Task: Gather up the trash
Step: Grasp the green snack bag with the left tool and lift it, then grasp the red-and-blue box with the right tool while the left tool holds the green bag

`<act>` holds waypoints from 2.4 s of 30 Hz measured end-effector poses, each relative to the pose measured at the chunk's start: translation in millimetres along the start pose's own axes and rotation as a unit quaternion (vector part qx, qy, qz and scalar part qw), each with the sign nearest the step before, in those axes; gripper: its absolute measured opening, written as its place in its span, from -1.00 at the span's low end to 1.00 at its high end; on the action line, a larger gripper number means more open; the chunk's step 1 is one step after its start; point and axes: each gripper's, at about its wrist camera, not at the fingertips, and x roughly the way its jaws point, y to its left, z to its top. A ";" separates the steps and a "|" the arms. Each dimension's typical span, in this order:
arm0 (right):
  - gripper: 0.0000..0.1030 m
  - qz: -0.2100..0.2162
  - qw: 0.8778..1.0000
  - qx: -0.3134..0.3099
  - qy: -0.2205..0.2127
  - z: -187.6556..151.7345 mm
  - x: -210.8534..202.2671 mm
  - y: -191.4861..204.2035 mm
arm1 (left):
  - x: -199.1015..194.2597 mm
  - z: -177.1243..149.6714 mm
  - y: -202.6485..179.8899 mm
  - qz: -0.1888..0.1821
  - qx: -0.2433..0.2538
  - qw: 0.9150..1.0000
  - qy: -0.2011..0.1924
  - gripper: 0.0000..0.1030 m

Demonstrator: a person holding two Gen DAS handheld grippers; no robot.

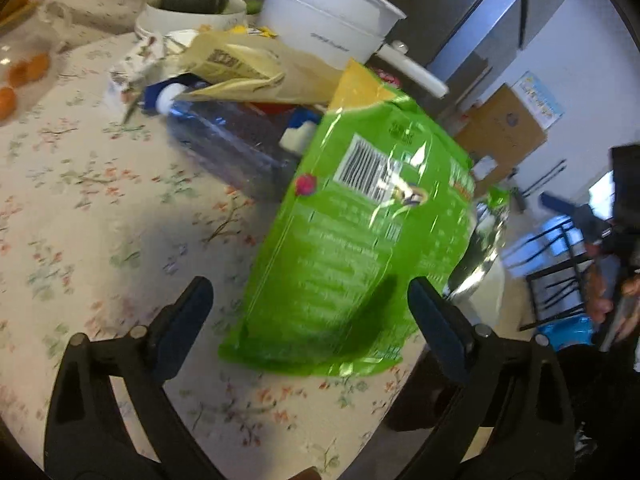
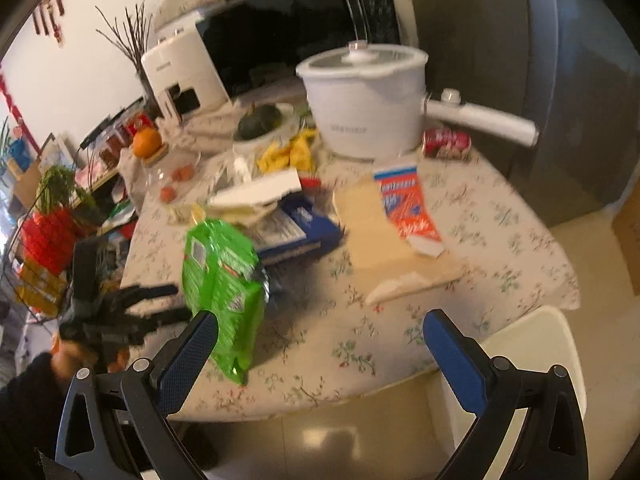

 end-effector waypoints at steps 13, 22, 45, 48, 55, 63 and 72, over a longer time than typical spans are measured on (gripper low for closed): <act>1.00 -0.012 0.999 0.028 0.017 -2.9 10.6 -28.5 | 8.8 4.8 1.5 -0.044 -0.024 0.999 0.018 -0.62; 1.00 -0.020 0.999 0.038 0.014 -5.0 12.6 -29.6 | -20.6 1.2 -23.5 -0.058 -0.028 0.998 0.002 -0.95; 0.75 -0.038 0.979 0.190 0.055 16.8 77.8 -112.9 | -148.8 -4.4 -55.8 0.020 -0.019 0.984 -0.173 -0.97; 0.55 -0.023 0.970 0.236 0.061 17.6 98.4 -132.4 | -149.5 -4.8 -57.1 0.028 -0.013 0.983 -0.182 -0.97; 0.24 0.015 0.949 0.306 0.071 15.3 134.0 -145.6 | -147.0 -4.6 -53.0 0.029 -0.017 0.984 -0.177 -0.97; -0.71 0.051 0.938 0.338 0.050 11.5 143.0 -145.3 | -147.4 -6.6 -54.7 0.036 -0.019 0.982 -0.183 -0.97; -0.95 0.004 0.967 0.251 -0.041 26.2 52.3 -134.2 | -152.7 -5.0 -75.7 0.023 -0.003 0.979 -0.204 -0.97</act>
